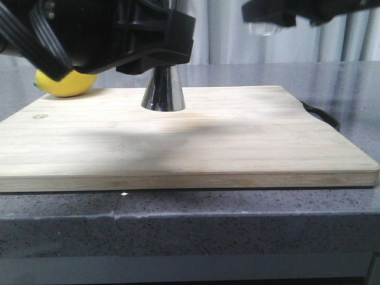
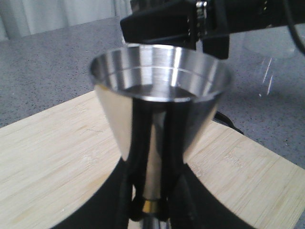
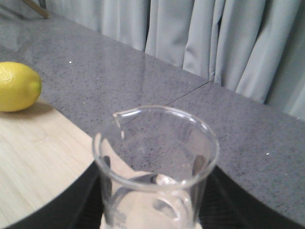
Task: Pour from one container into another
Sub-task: 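Tilt the beaker upright and set it back on the board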
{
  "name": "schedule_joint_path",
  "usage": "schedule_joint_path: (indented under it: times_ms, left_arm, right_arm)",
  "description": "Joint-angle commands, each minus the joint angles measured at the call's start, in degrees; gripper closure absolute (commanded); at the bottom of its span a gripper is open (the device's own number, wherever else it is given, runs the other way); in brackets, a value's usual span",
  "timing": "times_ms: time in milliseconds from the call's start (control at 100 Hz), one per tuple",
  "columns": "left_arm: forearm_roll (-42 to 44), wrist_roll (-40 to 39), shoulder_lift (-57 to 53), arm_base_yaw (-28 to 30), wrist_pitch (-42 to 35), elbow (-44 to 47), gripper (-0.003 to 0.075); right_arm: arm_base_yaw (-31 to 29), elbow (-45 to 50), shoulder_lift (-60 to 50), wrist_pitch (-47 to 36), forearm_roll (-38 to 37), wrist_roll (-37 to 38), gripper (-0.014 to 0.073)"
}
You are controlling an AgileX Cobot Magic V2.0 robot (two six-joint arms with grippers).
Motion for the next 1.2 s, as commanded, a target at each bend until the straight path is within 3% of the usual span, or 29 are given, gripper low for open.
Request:
schedule_joint_path:
  times_ms: [0, 430, 1050, 1190]
  left_arm:
    - [0.7, 0.1, -1.8, -0.4, -5.1, -1.6, 0.0739]
    - [0.7, 0.1, -1.8, -0.4, -5.1, -1.6, 0.074]
    - [0.7, 0.1, -1.8, -0.4, -4.9, -1.6, 0.0739]
    - [0.7, 0.1, -1.8, -0.4, -4.8, -1.6, 0.0739]
  right_arm:
    - [-0.3, -1.3, 0.3, -5.8, 2.2, 0.1, 0.0411]
    - [-0.3, -1.3, 9.4, -11.8, 2.2, -1.5, 0.0411]
    - [-0.3, -1.3, 12.4, -12.0, 2.1, -1.9, 0.0407]
    - [-0.3, -1.3, 12.4, -12.0, 2.1, -1.9, 0.0334]
